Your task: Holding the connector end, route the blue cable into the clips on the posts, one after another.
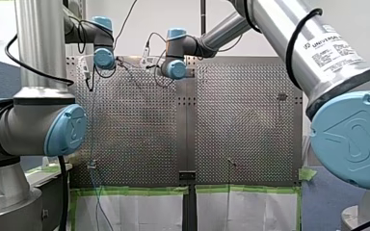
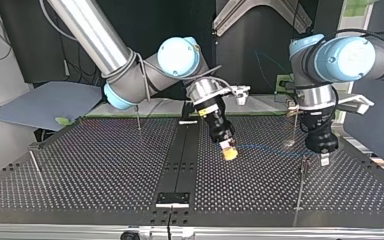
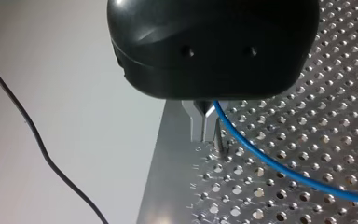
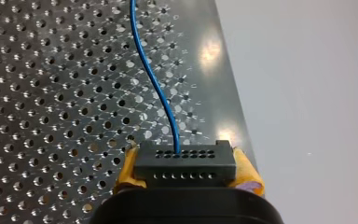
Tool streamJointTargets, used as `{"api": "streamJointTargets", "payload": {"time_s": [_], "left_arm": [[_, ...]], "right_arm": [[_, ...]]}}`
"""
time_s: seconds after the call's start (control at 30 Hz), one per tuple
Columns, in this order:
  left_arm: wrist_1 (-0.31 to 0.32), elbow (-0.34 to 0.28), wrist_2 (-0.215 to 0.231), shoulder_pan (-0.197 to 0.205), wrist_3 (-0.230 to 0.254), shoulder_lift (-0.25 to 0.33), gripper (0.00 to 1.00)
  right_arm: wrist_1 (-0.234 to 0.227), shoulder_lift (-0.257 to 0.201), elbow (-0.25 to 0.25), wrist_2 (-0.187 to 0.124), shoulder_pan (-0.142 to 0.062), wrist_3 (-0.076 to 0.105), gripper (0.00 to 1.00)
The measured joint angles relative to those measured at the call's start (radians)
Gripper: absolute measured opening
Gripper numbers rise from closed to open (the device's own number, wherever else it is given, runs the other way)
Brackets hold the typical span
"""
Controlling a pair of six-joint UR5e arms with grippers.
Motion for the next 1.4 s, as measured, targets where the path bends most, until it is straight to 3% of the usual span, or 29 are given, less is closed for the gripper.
{"api": "streamJointTargets", "payload": {"time_s": [1.4], "left_arm": [[-0.025,0.081,0.114,0.07,-0.025,-0.081,0.0]], "right_arm": [[-0.003,0.015,-0.035,-0.012,-0.021,0.0,0.0]]}}
